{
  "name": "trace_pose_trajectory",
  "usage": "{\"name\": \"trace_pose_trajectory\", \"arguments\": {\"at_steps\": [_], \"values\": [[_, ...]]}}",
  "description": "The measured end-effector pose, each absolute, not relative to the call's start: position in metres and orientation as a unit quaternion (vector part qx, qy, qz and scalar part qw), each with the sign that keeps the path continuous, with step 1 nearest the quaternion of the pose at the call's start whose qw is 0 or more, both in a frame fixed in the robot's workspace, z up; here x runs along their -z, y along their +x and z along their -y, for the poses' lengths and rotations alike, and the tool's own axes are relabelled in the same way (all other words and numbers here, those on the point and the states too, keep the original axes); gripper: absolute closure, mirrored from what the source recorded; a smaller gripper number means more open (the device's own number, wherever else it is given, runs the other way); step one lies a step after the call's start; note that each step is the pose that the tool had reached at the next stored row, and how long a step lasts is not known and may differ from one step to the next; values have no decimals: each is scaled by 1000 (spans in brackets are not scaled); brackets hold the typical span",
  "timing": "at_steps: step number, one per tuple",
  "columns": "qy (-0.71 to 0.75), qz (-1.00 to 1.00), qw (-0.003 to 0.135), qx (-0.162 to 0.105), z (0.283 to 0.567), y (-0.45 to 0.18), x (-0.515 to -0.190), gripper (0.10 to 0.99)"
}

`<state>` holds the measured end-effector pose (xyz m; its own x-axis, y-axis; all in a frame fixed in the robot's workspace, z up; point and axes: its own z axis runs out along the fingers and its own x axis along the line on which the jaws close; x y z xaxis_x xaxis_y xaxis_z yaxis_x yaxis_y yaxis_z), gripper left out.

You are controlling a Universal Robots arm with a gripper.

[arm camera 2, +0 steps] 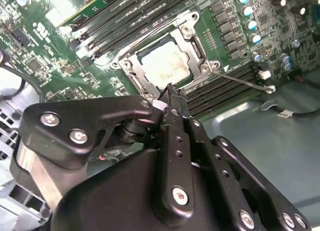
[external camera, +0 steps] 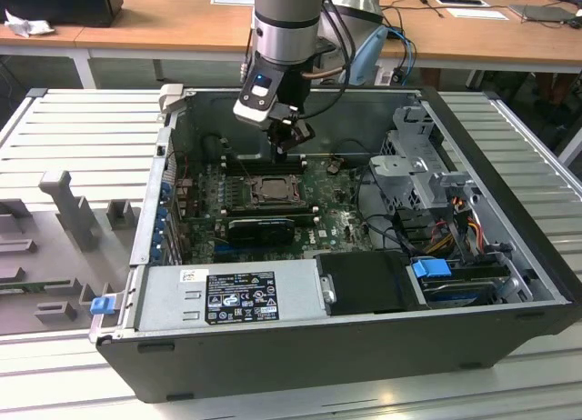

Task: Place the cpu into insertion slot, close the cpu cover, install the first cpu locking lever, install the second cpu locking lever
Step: 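Install the first cpu locking lever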

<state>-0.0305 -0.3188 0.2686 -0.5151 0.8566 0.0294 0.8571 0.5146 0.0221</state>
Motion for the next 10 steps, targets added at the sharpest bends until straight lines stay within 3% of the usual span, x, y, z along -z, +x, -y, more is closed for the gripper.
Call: {"name": "trace_pose_trajectory", "arguments": {"at_steps": [10], "values": [[-436, 900, 8, 16, 319, -30, -269, 980]]}}
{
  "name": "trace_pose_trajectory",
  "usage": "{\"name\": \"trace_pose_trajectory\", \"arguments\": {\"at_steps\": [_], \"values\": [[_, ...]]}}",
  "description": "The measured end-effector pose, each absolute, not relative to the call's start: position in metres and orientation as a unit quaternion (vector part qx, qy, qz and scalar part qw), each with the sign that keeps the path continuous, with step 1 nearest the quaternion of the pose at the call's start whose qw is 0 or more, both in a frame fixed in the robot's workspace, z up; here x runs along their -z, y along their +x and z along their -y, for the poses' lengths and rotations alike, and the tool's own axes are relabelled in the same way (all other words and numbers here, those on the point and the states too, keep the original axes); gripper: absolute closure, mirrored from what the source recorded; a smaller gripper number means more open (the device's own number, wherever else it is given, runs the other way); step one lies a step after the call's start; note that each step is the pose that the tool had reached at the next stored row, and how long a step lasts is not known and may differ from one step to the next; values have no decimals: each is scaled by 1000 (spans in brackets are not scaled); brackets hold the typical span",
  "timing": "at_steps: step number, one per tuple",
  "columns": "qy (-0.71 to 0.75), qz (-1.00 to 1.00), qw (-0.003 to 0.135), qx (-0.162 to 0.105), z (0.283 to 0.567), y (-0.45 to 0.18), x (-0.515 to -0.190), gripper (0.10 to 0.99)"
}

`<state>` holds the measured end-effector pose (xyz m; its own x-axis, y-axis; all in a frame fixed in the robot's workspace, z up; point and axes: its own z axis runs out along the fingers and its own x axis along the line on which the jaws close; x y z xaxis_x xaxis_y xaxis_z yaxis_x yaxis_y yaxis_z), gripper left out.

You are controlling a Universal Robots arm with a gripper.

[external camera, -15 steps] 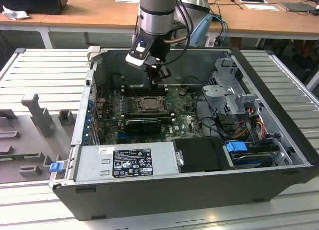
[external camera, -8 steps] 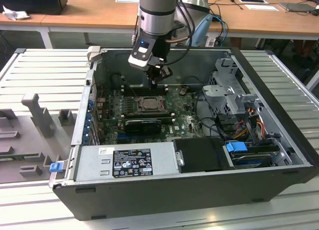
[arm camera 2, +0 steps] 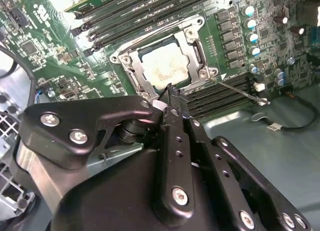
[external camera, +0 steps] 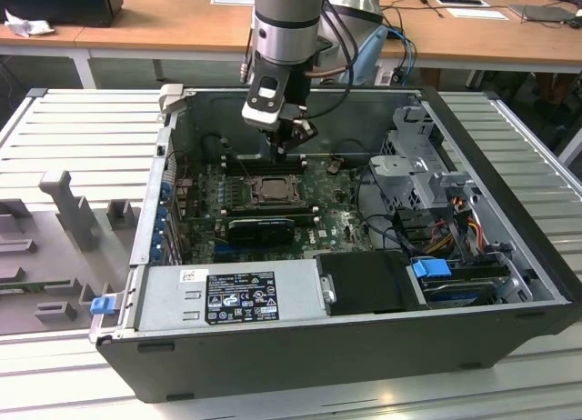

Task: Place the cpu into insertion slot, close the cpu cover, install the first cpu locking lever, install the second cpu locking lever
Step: 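Install the first cpu locking lever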

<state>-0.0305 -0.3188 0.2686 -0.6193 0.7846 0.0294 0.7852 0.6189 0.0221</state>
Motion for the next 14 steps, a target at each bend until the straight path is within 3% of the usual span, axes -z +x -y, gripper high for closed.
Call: {"name": "trace_pose_trajectory", "arguments": {"at_steps": [9, 14], "values": [[-333, 943, 9, 16, 319, -30, -268, 980], [-285, 958, -2, 19, 319, -30, -267, 980]]}}
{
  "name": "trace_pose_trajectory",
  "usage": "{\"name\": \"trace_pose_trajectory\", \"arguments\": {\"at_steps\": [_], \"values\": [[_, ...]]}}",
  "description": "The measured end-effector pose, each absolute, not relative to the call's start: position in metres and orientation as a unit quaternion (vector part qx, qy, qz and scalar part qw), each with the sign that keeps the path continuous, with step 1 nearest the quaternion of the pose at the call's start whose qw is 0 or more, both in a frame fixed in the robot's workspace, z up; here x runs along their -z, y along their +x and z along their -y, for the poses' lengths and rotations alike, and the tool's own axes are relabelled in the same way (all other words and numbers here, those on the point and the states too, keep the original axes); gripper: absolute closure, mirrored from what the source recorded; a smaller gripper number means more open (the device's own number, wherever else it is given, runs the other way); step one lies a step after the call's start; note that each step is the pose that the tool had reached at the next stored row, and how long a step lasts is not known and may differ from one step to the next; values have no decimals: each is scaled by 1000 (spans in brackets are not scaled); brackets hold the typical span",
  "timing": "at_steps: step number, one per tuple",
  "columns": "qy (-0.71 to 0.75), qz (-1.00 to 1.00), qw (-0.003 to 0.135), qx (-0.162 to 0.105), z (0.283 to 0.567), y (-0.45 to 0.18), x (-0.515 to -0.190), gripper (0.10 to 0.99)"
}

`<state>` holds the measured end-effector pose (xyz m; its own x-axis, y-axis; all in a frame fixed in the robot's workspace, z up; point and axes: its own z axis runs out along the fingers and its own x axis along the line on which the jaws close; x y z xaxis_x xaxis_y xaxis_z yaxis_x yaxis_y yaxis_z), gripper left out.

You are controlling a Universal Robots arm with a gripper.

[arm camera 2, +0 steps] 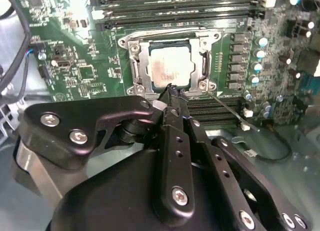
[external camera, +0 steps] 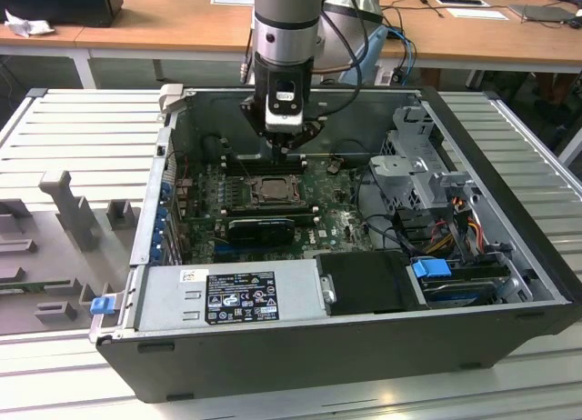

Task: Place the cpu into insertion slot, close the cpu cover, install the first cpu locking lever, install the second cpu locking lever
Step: 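Install the first cpu locking lever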

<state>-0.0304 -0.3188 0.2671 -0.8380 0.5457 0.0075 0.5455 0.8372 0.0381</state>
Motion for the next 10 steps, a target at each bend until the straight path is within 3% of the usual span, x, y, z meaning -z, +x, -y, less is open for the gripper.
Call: {"name": "trace_pose_trajectory", "arguments": {"at_steps": [10], "values": [[136, -991, -1, -19, 319, -30, -264, 980]]}}
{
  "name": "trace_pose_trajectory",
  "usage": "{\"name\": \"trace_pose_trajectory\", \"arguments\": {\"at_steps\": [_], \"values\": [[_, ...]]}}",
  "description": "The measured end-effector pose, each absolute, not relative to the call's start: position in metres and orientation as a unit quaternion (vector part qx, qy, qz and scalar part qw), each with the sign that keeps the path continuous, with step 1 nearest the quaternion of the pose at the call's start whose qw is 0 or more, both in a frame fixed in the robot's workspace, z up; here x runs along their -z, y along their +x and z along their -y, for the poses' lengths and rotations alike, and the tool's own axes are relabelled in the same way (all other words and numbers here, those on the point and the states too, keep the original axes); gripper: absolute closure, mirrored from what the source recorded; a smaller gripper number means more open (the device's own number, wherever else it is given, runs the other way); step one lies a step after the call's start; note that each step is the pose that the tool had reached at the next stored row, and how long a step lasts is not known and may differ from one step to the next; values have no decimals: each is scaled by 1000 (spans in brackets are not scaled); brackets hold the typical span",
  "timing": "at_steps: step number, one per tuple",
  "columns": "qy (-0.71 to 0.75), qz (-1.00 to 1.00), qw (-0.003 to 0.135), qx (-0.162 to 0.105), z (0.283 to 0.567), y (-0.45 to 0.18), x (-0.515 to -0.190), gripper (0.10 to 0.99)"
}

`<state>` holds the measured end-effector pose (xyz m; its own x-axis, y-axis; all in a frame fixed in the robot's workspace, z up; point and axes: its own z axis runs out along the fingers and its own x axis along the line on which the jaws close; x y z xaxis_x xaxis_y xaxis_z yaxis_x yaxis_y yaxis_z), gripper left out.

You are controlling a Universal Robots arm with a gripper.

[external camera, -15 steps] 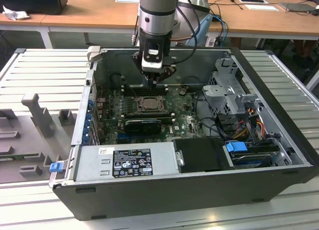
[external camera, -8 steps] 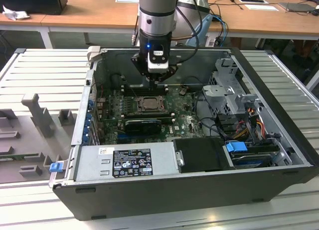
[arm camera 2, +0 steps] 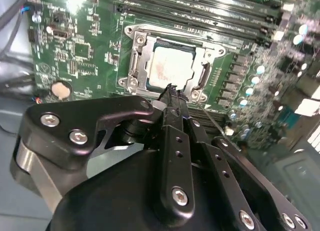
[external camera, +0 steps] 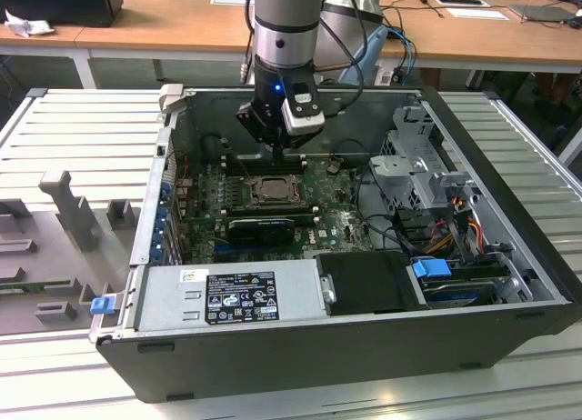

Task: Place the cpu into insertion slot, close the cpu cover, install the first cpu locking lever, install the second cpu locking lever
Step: 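Install the first cpu locking lever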

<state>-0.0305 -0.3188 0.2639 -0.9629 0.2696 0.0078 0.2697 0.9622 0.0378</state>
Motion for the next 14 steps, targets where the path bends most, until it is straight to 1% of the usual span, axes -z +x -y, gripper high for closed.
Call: {"name": "trace_pose_trajectory", "arguments": {"at_steps": [6, 14], "values": [[-37, 999, 3, 19, 319, -30, -262, 980], [-20, 1000, 4, 19, 319, -53, -261, 980]]}}
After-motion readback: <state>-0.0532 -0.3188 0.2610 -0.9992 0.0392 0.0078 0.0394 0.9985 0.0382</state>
